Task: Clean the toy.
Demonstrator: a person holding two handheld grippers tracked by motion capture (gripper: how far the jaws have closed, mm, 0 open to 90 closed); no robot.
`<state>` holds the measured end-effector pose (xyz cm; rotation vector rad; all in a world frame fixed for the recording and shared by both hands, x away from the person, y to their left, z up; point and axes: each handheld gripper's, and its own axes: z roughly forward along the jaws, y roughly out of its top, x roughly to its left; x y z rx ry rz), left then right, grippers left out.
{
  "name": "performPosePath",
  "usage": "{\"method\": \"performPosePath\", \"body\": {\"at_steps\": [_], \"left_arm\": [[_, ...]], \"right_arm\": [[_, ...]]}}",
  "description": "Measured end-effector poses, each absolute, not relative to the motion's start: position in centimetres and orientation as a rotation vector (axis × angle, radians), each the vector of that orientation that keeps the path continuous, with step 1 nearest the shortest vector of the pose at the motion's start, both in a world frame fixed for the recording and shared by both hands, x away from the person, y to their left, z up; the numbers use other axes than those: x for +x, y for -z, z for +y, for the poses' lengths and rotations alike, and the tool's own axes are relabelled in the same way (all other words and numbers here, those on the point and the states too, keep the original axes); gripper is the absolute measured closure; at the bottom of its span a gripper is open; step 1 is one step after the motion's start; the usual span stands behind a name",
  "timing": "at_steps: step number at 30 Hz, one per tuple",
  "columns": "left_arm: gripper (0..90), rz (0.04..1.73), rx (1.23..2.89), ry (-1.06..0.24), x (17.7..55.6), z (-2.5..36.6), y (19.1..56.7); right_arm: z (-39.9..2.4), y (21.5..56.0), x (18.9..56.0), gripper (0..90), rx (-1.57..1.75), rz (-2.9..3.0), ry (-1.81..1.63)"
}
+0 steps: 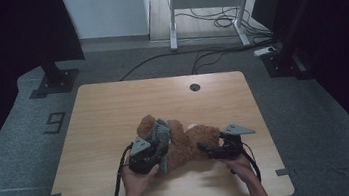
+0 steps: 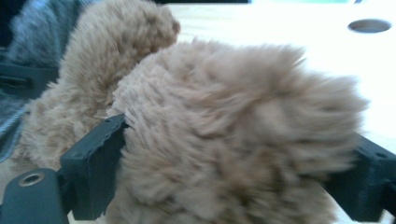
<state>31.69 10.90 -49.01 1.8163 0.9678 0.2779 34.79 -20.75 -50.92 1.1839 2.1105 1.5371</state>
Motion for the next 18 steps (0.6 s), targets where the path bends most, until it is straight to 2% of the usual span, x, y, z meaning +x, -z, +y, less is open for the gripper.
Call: {"method": "performPosePath", "body": {"at_steps": [5,8,14,18], "left_arm": [[78.2,0.961,1.783,-0.207,31.3,11.5,48.7],[77.8,0.935,1.763,-0.199,30.8,11.4,47.5],[77.8,0.852,1.760,-0.308,30.3,9.6,42.6],[77.4,0.797,1.791,-0.331,31.2,6.7,40.2]], "right_arm": [[-20.4,51.6,34.3,30.1,1.173,2.135,-1.490],[-20.3,51.6,33.4,36.5,1.151,2.145,-1.426],[-20.9,52.0,33.2,39.5,1.149,2.139,-1.437],[-20.7,52.0,33.0,39.5,1.153,2.122,-1.434]]}}
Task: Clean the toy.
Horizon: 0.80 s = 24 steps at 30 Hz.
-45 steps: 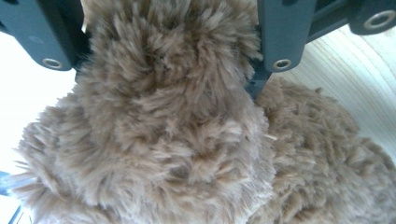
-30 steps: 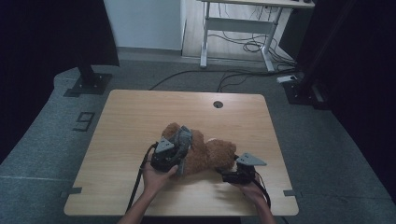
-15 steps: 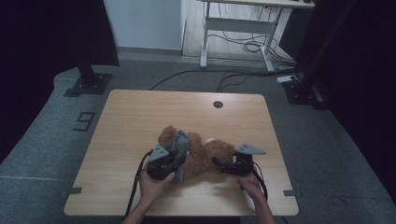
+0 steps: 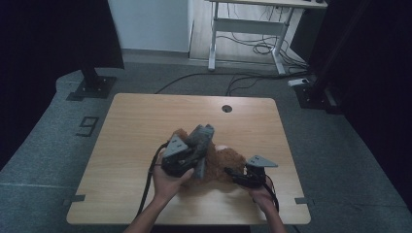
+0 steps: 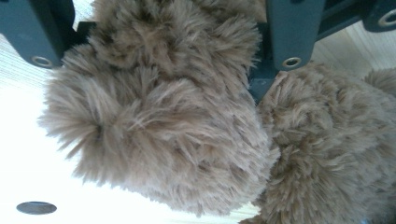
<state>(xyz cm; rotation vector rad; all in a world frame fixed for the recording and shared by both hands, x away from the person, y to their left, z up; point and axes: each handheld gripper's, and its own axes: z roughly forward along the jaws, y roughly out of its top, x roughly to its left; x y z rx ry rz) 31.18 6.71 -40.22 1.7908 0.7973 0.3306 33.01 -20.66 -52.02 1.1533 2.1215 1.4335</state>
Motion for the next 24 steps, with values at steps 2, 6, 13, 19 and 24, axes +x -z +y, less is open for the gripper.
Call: {"method": "performPosePath", "body": {"at_steps": [2,6,13,19,24], "left_arm": [[77.1,0.775,1.839,-0.327,31.9,4.5,39.9],[76.6,0.772,1.948,-0.324,33.7,-0.6,41.2],[76.5,0.823,2.062,-0.307,35.5,-4.3,45.3],[76.7,0.869,2.062,-0.394,35.2,-1.0,44.9],[76.8,0.914,1.974,-0.336,35.3,3.0,44.2]], "right_arm": [[-20.6,52.0,33.0,39.5,1.154,2.118,-1.429],[-20.5,52.0,33.0,39.5,1.161,2.104,-1.425],[-20.3,52.2,32.8,39.9,1.158,2.092,-1.397],[-20.2,52.2,32.8,40.8,1.156,2.082,-1.390],[-20.1,52.2,32.7,40.9,1.135,2.080,-1.393]]}}
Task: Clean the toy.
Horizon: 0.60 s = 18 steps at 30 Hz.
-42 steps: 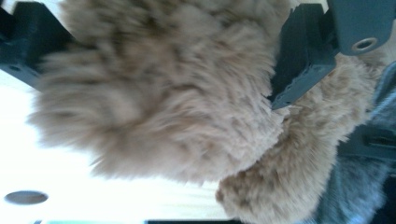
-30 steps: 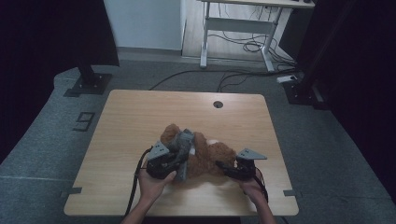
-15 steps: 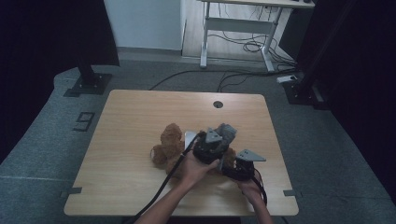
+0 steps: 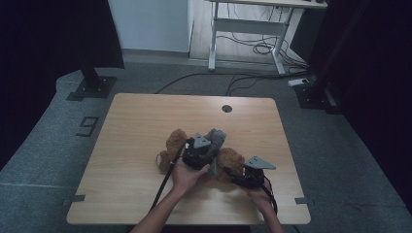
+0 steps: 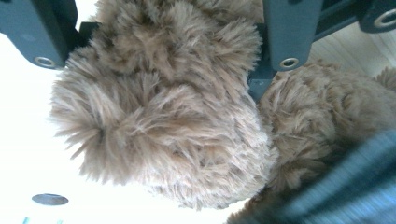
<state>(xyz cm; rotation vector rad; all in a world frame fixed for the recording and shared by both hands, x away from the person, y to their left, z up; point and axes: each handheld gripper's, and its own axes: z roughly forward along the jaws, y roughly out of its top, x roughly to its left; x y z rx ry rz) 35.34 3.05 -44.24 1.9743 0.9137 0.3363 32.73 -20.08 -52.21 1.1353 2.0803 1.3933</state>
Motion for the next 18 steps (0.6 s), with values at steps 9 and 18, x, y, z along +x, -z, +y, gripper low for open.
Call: {"method": "performPosePath", "body": {"at_steps": [9,18], "left_arm": [[76.8,1.059,1.957,-0.409,36.1,10.1,44.3],[76.5,1.063,1.985,-0.390,35.8,11.0,44.6]], "right_arm": [[-20.4,52.5,32.7,41.0,1.116,2.077,-1.417],[-20.1,52.5,32.6,41.3,1.106,2.071,-1.405]]}}
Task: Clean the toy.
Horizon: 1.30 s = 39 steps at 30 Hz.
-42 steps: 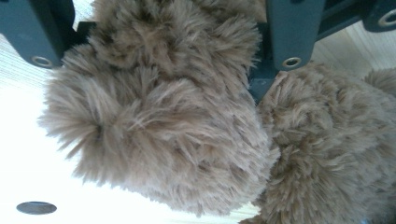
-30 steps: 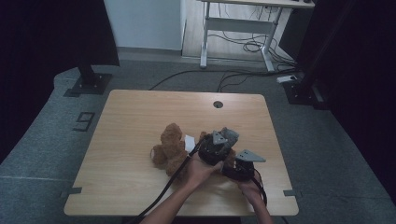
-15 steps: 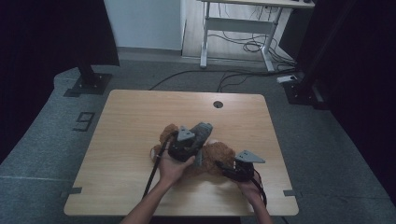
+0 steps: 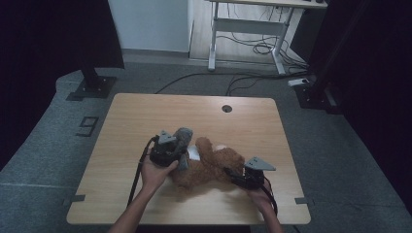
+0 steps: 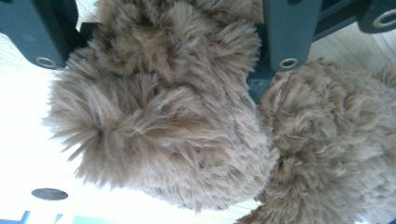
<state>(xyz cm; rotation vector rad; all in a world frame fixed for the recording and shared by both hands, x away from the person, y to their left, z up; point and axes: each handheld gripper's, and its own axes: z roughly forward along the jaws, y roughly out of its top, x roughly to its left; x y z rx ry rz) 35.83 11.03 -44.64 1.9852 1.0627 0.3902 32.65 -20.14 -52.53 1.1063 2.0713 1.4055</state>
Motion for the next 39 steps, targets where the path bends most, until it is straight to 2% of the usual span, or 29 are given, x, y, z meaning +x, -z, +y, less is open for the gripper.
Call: {"method": "performPosePath", "body": {"at_steps": [4,11,15,18,21,24,28,34,39], "left_arm": [[76.6,1.024,2.034,-0.451,35.4,8.8,44.0],[76.4,0.890,2.193,-0.764,34.1,4.9,43.5],[76.0,0.839,2.189,-0.829,33.6,3.8,43.5],[75.8,0.830,2.155,-0.807,33.5,3.7,43.3],[75.8,0.866,2.058,-0.629,33.7,4.7,42.8],[75.9,0.884,2.007,-0.545,33.8,5.6,42.5],[76.0,0.874,1.973,-0.521,33.5,5.9,42.0],[76.1,0.793,1.888,-0.536,32.2,5.3,38.3],[76.1,0.704,1.927,-0.491,31.6,2.2,36.9]], "right_arm": [[-20.3,52.7,32.6,41.4,1.101,2.067,-1.416],[-20.3,52.7,32.5,41.5,1.102,2.064,-1.411],[-20.3,52.7,32.6,41.5,1.103,2.069,-1.407],[-20.3,52.7,32.6,41.5,1.108,2.067,-1.411],[-20.4,52.7,32.6,41.5,1.112,2.067,-1.415],[-20.4,52.7,32.6,41.5,1.113,2.069,-1.417],[-20.4,52.7,32.6,41.5,1.117,2.070,-1.422],[-20.4,52.7,32.7,41.5,1.120,2.068,-1.425],[-20.5,52.7,32.7,41.5,1.117,2.069,-1.421]]}}
